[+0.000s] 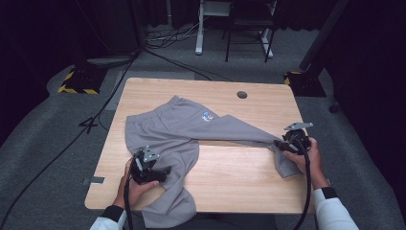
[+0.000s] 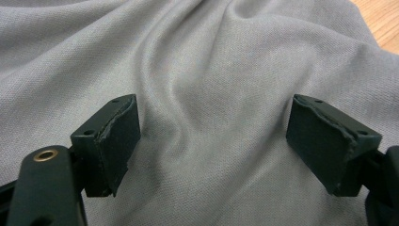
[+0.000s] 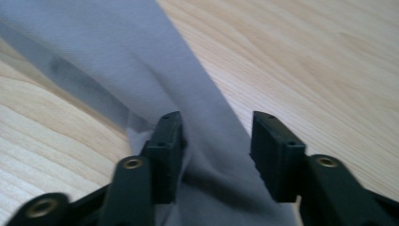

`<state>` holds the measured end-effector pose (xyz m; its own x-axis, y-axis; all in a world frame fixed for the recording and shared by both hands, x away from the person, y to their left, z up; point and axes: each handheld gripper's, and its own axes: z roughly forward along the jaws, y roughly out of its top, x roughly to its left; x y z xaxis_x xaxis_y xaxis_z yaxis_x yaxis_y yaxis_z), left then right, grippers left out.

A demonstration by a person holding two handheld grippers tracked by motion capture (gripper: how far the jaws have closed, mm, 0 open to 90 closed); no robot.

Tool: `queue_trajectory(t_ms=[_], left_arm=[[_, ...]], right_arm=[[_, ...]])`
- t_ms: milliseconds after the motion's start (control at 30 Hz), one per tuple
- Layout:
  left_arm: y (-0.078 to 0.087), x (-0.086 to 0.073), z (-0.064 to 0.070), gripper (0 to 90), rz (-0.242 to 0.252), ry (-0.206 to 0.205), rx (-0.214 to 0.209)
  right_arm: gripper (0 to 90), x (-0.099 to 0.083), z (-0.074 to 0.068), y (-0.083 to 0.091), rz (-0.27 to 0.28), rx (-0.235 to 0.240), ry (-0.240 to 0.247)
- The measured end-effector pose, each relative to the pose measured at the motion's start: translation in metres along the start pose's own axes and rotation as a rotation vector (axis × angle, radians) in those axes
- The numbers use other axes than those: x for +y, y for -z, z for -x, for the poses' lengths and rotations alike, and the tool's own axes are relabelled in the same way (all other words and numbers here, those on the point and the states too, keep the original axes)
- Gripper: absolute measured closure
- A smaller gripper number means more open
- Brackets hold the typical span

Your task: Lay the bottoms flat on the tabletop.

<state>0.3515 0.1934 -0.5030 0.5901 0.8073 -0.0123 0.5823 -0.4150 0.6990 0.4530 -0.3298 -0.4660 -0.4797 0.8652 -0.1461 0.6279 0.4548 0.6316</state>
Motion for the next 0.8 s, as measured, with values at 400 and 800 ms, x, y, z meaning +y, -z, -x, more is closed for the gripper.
queue_trajectory(t_ms=[400,800], left_arm=[[0.001,0.0,-0.001,18.3,-0.006,-0.004,-0.003],[-0.002,0.002,-0.01,18.3,0.003,0.063,0.061]], right_arm=[[60.9,-0.04,-0.046,0.048,0.044,0.204,0.19],[88.2,-0.055,-0.055,0.042,-0.06,0.253,0.214]])
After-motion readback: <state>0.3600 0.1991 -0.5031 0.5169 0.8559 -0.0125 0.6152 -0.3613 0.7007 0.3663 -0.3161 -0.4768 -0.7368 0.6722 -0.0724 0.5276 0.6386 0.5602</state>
